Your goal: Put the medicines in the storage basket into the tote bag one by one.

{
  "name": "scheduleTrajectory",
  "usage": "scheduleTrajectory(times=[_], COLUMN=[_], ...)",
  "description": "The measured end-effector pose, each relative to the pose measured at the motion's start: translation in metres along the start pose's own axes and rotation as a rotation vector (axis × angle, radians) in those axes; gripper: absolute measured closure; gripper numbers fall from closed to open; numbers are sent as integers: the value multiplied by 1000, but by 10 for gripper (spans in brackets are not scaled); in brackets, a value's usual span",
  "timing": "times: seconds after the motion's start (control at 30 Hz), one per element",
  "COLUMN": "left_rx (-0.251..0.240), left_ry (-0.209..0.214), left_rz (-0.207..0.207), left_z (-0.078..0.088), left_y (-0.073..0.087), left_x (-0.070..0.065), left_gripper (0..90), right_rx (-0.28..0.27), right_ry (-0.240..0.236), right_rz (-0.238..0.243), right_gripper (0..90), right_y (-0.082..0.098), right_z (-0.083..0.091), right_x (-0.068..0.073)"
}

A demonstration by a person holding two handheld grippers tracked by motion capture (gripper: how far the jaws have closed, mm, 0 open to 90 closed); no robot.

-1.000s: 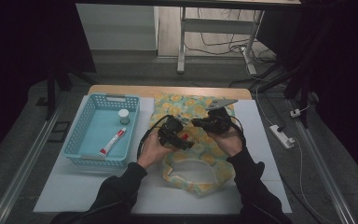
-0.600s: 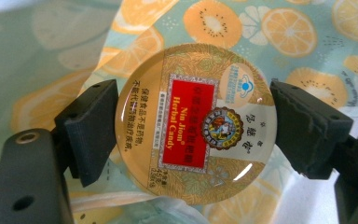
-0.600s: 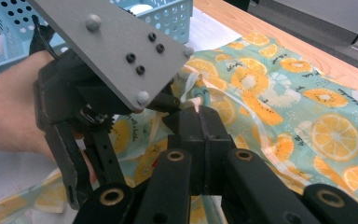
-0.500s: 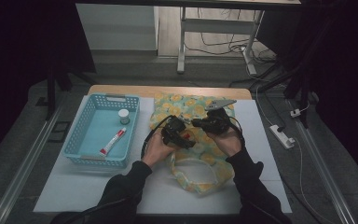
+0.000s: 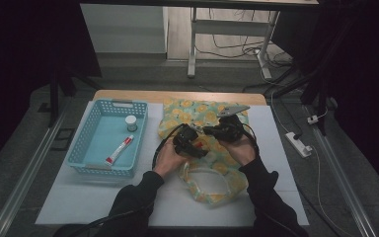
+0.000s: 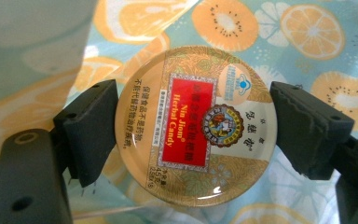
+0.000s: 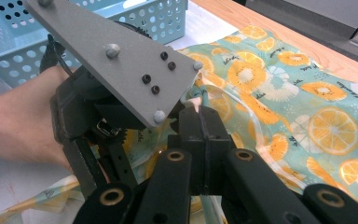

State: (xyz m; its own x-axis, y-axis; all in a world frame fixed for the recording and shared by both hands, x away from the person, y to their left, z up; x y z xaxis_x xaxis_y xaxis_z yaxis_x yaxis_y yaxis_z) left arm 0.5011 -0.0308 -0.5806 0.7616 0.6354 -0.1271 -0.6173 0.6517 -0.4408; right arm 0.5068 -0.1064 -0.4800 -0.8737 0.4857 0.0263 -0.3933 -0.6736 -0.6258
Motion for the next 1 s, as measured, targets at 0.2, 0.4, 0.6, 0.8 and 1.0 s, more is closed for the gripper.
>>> scheduleTrajectory(times=[0.2,0.4,0.6,0.8,1.0], left_rx=[-8,-14,-22,-41,-51], left_ry=[-10,24,55,80,90], left_rz=[-2,-21,-35,-34,-45], left_z=[7,20,36,50,63], left_y=[-2,2,11,21,30], left_x=[-1,-8,-17,-23,-28], left_gripper=[140,99,72,53,32], right_rx=[-7,-14,-20,-21,-23], right_ry=[1,1,-2,-3,-3], right_rz=[-3,2,4,3,4], right_gripper=[900,900,900,900,900], right_y=[0,-2,-3,-3,-3], right_z=[2,4,6,6,7], right_x=[-1,0,1,2,1])
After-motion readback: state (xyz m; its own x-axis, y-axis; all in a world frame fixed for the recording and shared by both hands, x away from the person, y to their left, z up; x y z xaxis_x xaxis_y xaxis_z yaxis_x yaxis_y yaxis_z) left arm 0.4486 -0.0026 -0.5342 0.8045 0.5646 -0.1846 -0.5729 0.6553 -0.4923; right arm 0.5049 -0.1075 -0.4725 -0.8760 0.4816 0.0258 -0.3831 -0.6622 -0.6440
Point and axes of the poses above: each handheld gripper's, and its own axes: z roughly backward along the jaws, y roughly out of its underside, x roughly to its left, the point moved 8 cm from there along -z, roughly forward along the jaws, and after that the axes turned 14 degrees about x, right-handed, at the moved point
